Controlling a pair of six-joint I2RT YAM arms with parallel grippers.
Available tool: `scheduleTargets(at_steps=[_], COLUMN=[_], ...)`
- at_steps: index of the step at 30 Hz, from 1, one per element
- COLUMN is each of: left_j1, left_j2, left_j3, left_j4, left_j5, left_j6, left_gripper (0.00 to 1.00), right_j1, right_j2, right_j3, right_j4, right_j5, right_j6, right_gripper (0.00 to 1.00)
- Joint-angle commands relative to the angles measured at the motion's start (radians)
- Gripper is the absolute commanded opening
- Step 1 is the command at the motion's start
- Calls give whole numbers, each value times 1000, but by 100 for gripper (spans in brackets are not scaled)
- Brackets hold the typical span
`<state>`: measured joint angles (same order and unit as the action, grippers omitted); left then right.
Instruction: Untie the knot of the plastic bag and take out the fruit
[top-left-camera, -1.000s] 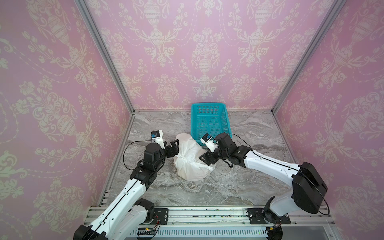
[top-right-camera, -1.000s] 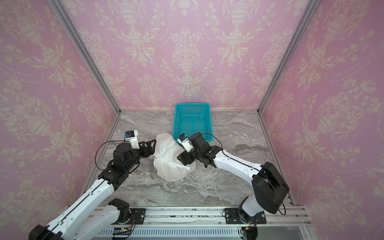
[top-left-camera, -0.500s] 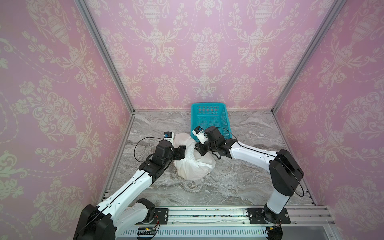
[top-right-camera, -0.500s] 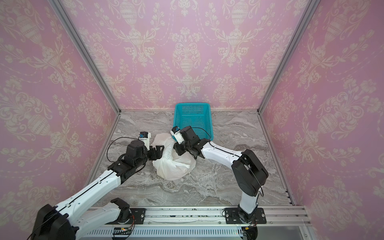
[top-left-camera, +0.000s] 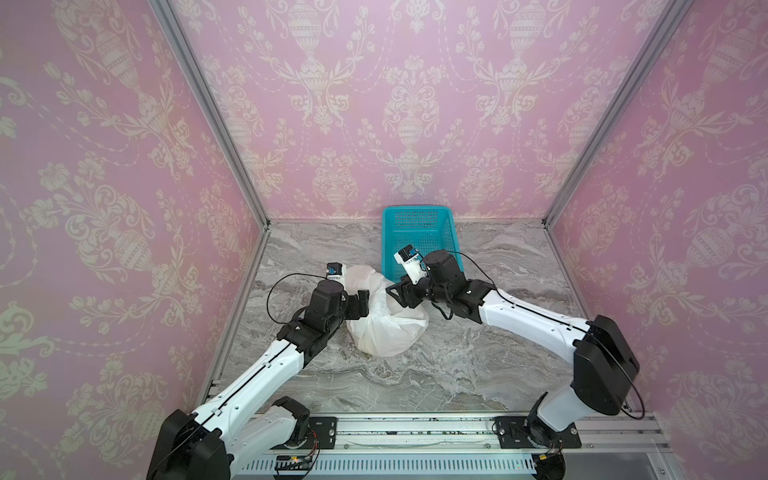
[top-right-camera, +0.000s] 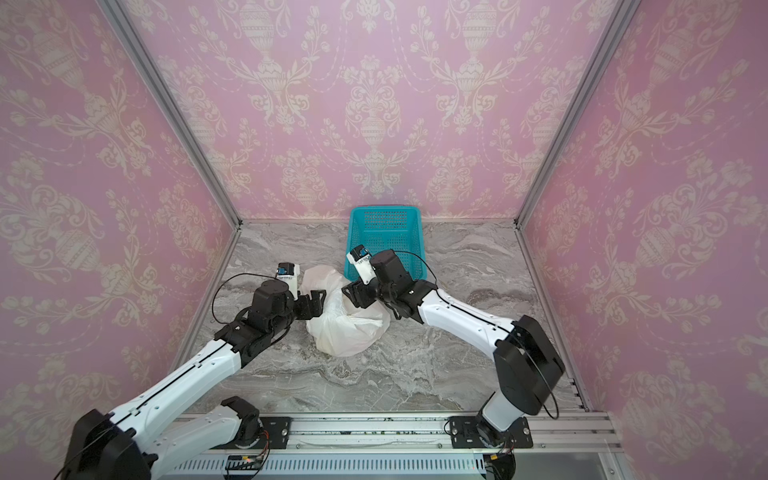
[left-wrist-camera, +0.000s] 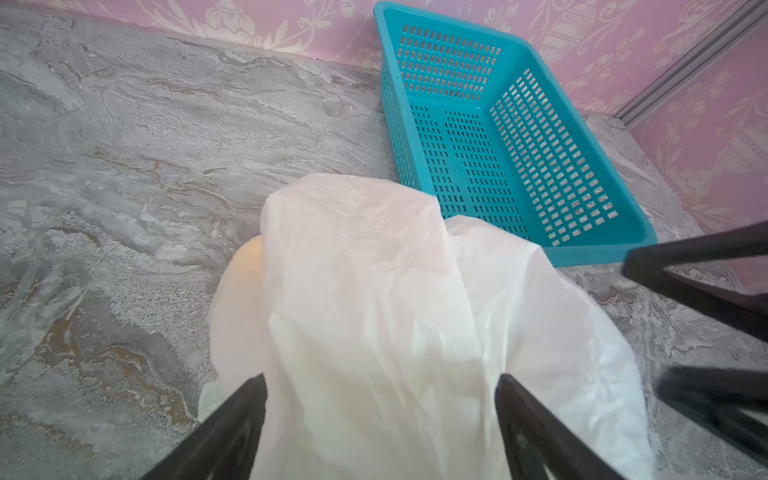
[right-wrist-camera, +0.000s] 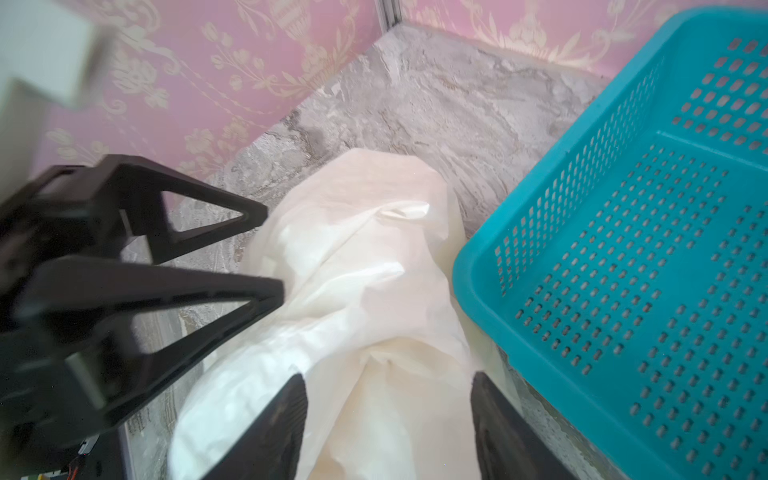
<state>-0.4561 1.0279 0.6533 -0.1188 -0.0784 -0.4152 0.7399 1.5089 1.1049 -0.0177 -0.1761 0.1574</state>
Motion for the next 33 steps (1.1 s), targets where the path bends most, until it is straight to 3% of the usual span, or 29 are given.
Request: scheduleTargets(at_steps=[1,7,10,14,17,18,24,27,33], left_j1=[-9,-9,-9,-9,-9,-9,-8,-7,-7], left_j2=[-2,12,5,15,33,40,79,90,99], left_j3=[29,39,30,25,30,31,48,58,68], left_j4=[-35,-38,-21,3,6,7,1,-16,-32], left_j5=[-42,-19,0,55,77,78,82,69,52], left_j6=[19,21,24,23,21,21,24,23,21], left_gripper=[88,88,93,97,94,90,38,18,3], right_j1=[32,197,268,386,452,471,486,487,487], right_j2=[-114,-248,-287,-274,-229,-207,-75,-19,87], right_j3=[-96,-151,-188,-269,-286,-285,-241,-226,-202], right_j4=[89,38,55,156,211,232,277,299,353], right_j5=[45,238,301,382,443,467,502,537,615], right_j6=[-21,-129,-135,-180,-221,-233,-219,-216,-204], right_gripper=[67,67,67,68,68,69,66,65,64])
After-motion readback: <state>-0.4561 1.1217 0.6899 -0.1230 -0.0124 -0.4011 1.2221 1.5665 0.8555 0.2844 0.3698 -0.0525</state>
